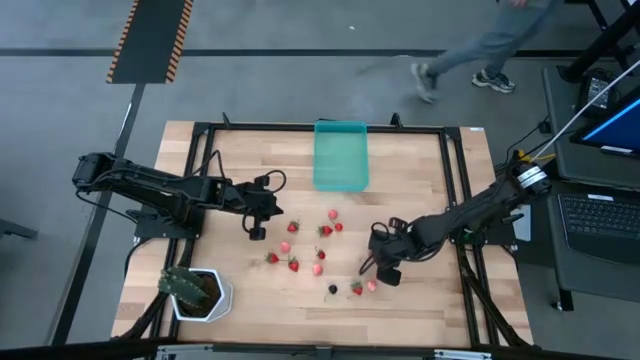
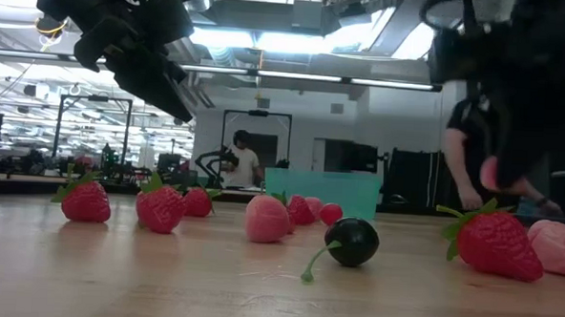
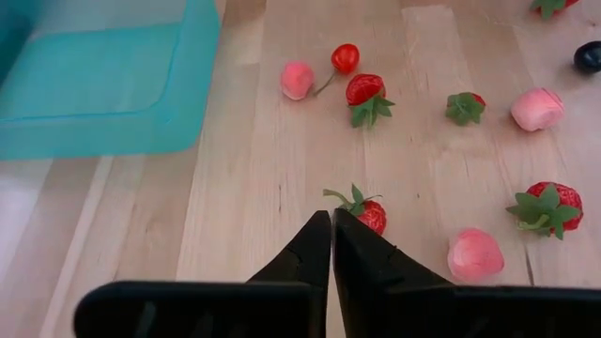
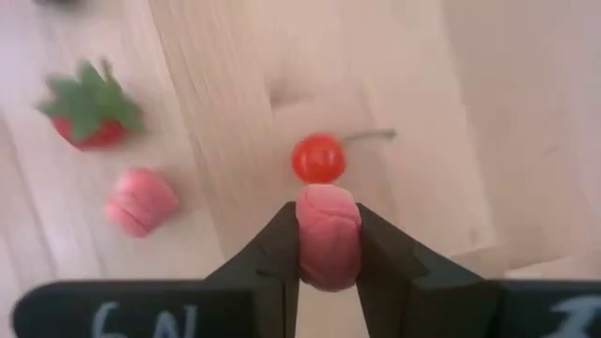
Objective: Pick and placing Produce into tupperware
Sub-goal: Put the pink peach into the blue bin
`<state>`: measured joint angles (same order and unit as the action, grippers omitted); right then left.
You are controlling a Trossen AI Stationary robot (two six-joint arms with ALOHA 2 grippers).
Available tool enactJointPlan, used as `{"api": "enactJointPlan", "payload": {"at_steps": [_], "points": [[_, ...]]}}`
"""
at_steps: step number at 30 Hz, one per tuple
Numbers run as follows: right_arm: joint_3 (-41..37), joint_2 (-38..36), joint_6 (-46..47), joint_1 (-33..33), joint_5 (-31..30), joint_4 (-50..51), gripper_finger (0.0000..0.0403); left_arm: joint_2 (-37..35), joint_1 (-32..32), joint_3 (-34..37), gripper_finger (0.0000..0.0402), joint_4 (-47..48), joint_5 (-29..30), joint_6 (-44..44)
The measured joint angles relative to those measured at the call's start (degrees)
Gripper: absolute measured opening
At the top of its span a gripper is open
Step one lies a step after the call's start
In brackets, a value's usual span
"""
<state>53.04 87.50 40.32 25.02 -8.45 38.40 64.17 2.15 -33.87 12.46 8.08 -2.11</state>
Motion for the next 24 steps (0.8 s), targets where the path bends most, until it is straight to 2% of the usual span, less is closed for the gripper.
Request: {"api": "enactJointPlan", "payload": {"at_steps": [10, 17, 24], "points": [[0.00, -8.95, -1.71, 0.00, -5.38, 0.45, 0.0078, 0.00, 0.02, 0.02, 0.0002, 1.20, 0.55, 0.00], [0.00, -13.73, -5.28, 0.02, -8.31, 0.54, 0.0078, 0.00, 0.00, 0.02, 0.0015, 1.67, 0.55, 0.00], [0.00, -17.22, -9.14, 1.03, -17.29, 0.72, 0.0078, 0.02, 0.01, 0.02, 0.0004, 2.12, 0.52, 0.00]]}}
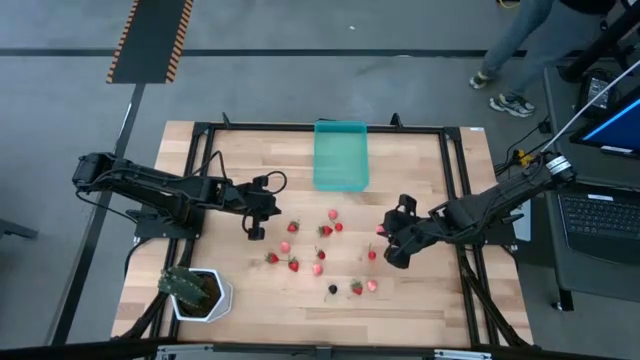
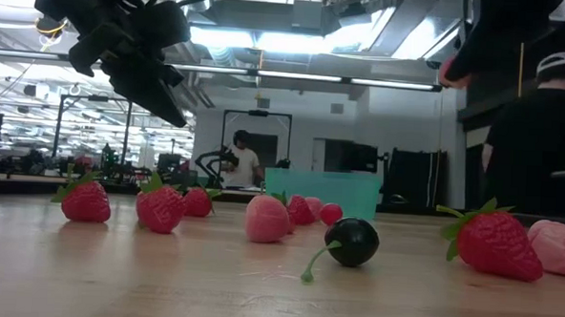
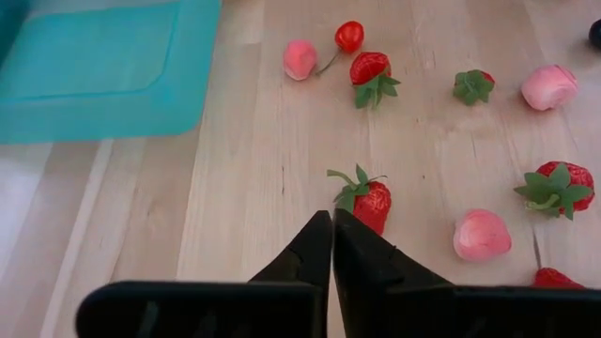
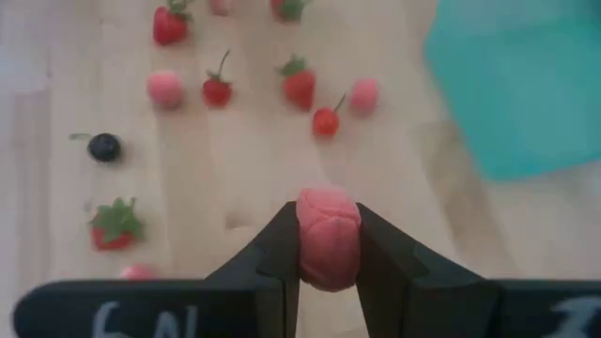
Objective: Pick and placing Produce into tupperware
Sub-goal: Put the pink peach into the blue bin
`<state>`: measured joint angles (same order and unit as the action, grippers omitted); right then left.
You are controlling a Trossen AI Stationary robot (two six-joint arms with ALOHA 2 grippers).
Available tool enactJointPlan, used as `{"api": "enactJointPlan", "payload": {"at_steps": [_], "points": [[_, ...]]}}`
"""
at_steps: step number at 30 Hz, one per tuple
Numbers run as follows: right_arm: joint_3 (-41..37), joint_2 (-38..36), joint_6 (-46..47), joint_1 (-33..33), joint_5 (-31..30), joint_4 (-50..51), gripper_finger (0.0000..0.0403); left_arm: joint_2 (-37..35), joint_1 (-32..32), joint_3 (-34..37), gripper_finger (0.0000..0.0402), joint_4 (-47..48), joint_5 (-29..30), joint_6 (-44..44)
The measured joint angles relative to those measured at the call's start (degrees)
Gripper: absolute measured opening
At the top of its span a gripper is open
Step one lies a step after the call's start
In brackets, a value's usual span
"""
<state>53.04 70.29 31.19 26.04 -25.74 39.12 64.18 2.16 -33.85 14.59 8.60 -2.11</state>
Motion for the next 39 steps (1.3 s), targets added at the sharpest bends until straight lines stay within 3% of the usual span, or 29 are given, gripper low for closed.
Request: {"api": "enactJointPlan", "payload": {"at_steps": [7, 21, 26, 35, 39], "points": [[-2.29, -0.38, -1.31, 0.94, -3.93, -2.94, 0.0077, -0.02, 0.01, 0.00, 0.0010, 0.00, 0.00, 0.00], [-19.68, -10.63, -10.64, 0.89, -4.32, -30.16, 0.0077, -0.02, 0.01, 0.02, 0.0006, -0.02, -0.02, 0.00], [-26.85, -14.63, -16.37, 0.87, -4.34, -44.45, 0.0077, -0.01, 0.00, 0.02, 0.0004, -0.04, -0.04, 0.04], [-43.28, -15.09, -26.42, 0.88, -2.19, -82.62, 0.0076, -0.02, 0.01, 0.02, 0.0020, -0.06, 0.28, 0.07], [-46.21, -15.10, -30.09, 0.87, -1.79, -89.55, 0.0076, -0.02, 0.01, 0.02, 0.0019, -0.04, 1.01, 0.07]]}}
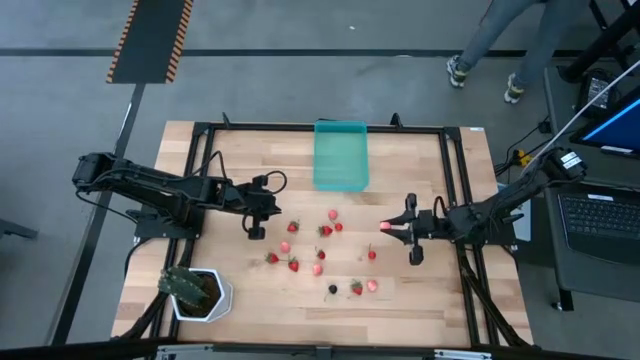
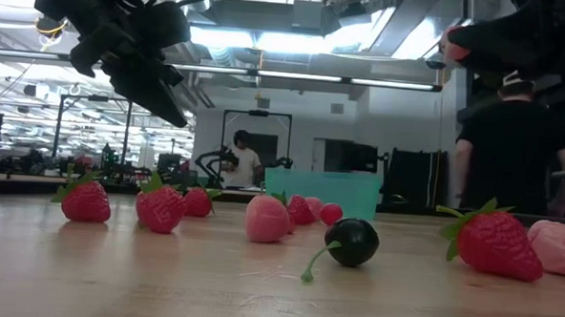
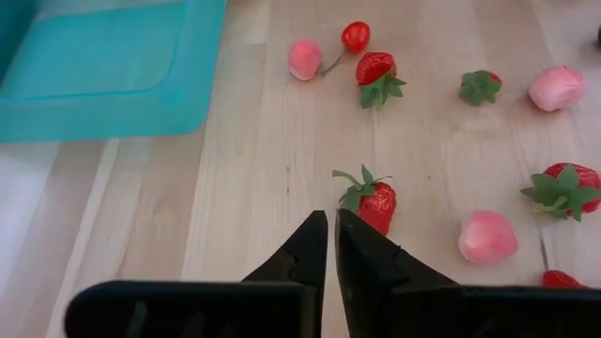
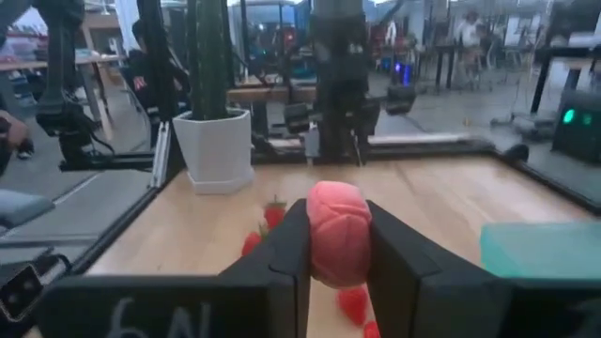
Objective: Pick and placing Produce into tupperware
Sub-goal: Put the pink peach into the blue bin
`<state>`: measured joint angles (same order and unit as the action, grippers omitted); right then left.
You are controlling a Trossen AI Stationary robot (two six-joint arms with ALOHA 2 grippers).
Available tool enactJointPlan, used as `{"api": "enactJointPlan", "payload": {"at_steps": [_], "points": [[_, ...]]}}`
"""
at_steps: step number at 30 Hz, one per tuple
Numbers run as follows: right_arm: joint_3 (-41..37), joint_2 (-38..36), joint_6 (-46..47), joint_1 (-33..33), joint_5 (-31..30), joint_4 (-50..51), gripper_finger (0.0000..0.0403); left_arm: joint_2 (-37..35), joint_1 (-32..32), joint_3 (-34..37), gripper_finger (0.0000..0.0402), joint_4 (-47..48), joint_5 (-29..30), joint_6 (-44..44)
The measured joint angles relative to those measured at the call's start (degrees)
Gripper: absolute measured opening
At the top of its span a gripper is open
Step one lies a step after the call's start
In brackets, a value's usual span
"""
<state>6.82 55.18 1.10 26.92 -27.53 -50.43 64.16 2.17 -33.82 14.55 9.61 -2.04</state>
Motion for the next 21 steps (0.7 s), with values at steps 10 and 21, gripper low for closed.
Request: {"api": "enactJointPlan", "payload": {"at_steps": [10, 21], "points": [[-0.45, 0.04, -0.29, -0.32, 0.76, -0.46, 0.0076, 0.00, -0.01, 0.00, 0.0002, -0.01, 0.37, 0.00], [-0.45, 0.04, -1.87, -1.79, -11.99, -0.41, 0.0076, 0.00, -0.02, 0.00, 0.0023, -0.02, 0.39, -0.02]]}}
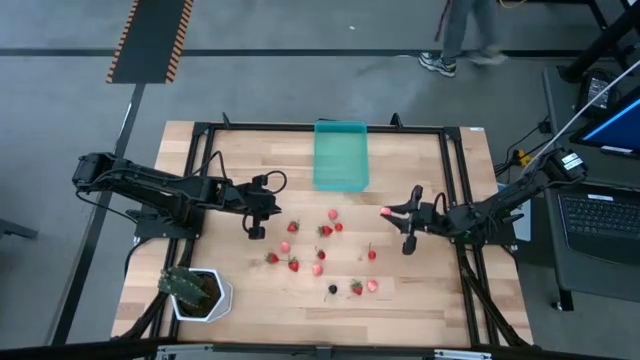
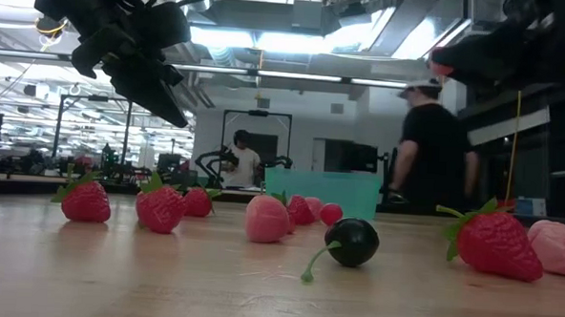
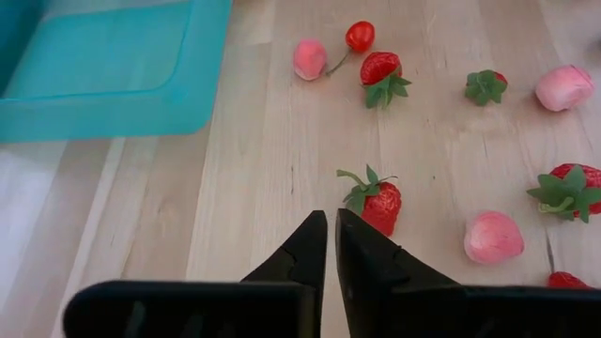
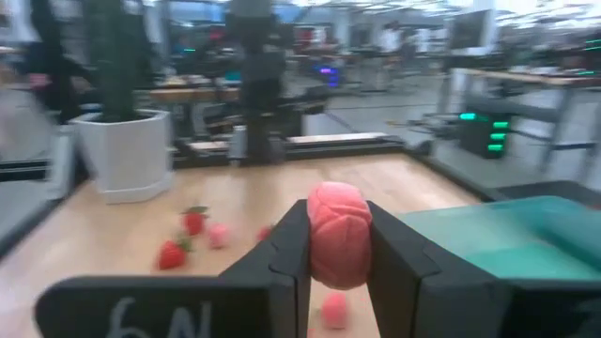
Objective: Pick and placing Produce into tupperware
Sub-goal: Put the pink peach into the blue bin
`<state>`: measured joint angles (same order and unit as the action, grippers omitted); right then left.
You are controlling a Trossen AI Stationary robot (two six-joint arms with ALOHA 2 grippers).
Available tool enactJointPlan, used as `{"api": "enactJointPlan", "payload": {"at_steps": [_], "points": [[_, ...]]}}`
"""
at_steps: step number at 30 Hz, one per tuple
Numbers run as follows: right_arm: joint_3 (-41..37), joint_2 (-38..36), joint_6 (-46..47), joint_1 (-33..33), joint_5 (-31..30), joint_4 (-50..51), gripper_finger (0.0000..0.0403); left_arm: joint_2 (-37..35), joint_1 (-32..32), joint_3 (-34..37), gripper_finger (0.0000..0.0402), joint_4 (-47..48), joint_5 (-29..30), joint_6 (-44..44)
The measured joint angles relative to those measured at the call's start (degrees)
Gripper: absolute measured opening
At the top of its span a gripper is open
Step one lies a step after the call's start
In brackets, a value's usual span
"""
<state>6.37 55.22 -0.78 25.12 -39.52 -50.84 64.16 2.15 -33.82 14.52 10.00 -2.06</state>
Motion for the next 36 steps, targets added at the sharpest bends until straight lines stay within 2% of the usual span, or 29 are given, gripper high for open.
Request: {"api": "enactJointPlan", "payload": {"at_steps": [4, 11, 20, 24, 29, 32, 36], "points": [[0.00, 0.02, -1.09, 0.00, -6.89, 0.01, 0.0076, 0.00, 0.00, 0.00, 0.0025, 0.00, 0.00, 0.00], [0.00, 0.04, -1.11, -0.50, -7.32, 0.03, 0.0076, 0.00, 0.00, 0.00, 0.0009, 0.00, 0.02, -0.04], [0.02, 0.07, -1.23, -8.29, 2.80, 0.91, 0.0075, 0.00, -0.92, 0.00, 0.0004, -5.04, -0.50, -1.60], [2.05, 0.12, -0.97, -13.02, 8.41, 6.73, 0.0074, 0.00, -2.34, 0.16, 0.0002, -6.55, -1.88, -1.57], [7.70, 0.28, -1.69, -18.19, 14.38, 16.20, 0.0074, -0.04, -4.65, 5.26, 0.0001, -18.91, -4.82, -2.78], [10.41, 0.28, -2.50, -20.80, 15.60, 20.16, 0.0073, -0.15, -6.49, 9.18, 0.0003, -27.21, -7.21, -2.81], [14.08, 0.41, -0.33, -24.13, 16.01, 29.30, 0.0073, -1.53, -8.07, 13.34, 0.0001, -33.79, -11.95, -2.55]]}}
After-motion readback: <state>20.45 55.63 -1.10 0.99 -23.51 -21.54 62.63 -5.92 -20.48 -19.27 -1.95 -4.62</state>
